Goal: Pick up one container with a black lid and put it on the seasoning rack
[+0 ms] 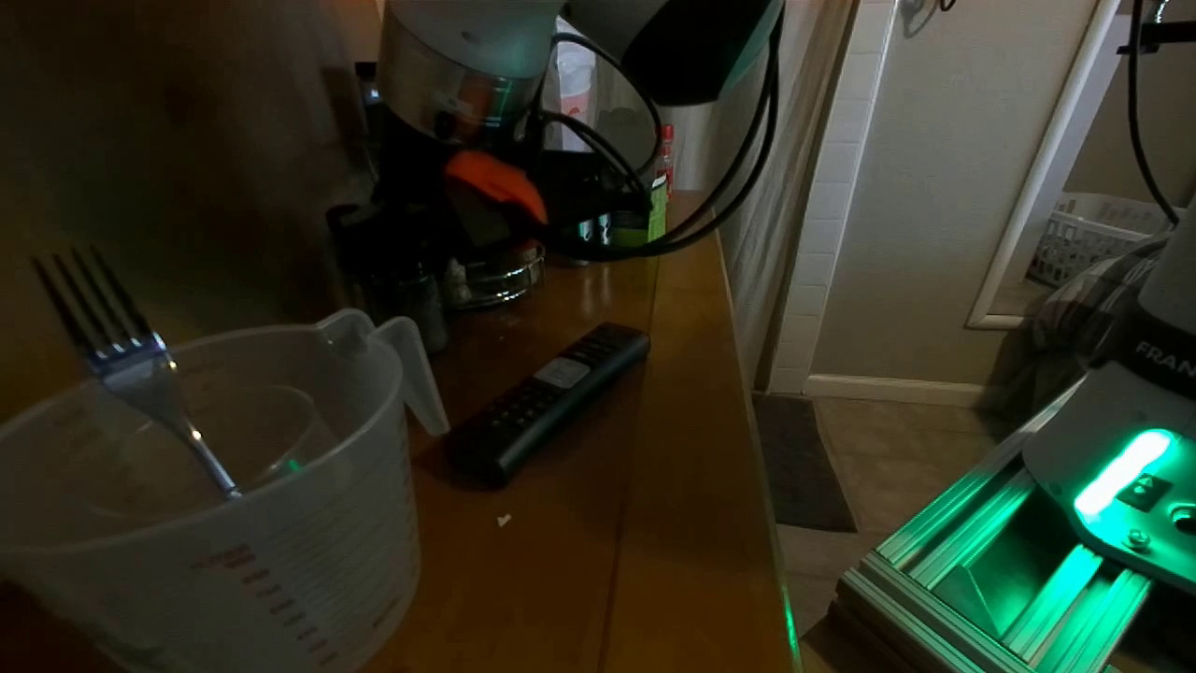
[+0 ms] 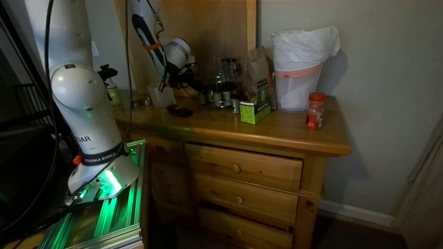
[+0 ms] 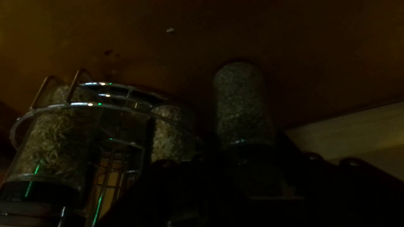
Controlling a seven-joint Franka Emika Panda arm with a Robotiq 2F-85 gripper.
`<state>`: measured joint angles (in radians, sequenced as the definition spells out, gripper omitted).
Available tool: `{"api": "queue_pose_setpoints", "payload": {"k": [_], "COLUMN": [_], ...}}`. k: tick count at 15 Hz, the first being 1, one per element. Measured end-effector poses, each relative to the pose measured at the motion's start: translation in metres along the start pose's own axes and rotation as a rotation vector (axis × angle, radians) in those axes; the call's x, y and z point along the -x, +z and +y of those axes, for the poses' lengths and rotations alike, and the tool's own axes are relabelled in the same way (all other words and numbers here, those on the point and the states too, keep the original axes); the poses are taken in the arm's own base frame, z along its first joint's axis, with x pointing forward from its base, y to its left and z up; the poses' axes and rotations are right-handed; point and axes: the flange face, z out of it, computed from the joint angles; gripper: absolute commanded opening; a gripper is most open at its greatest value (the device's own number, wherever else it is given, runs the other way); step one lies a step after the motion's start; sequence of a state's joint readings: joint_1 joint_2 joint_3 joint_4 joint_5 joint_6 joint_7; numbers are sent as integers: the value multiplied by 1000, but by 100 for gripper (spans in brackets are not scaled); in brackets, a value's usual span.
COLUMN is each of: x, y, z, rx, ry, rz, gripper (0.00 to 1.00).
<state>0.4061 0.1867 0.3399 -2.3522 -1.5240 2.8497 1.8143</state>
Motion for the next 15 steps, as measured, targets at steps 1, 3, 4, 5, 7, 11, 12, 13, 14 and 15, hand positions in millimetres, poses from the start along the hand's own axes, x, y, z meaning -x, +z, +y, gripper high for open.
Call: {"api": "queue_pose_setpoints", "payload": {"k": [1,3,4,5,7,11,12,13,14,15], "x": [6,22,32,42,62,86,86,83,77,69], "y": [-4,-17,-25,-34,-51,-81,-88,-94,-100,-106], "z": [-7,-21,-27,-33,-39,-31,-26,-21,-14,-7], "rx": [-12,-37,-44,-48,-47,12,32,50,65,75], "ry": [-13,-31,-29,-25,-1,93,110,119,122,121], "rz": [-3,-13,-19,-23,-37,-61,-59,-53,-43,-33], "gripper": [24,24,24,24,24,24,24,24,24,24]}}
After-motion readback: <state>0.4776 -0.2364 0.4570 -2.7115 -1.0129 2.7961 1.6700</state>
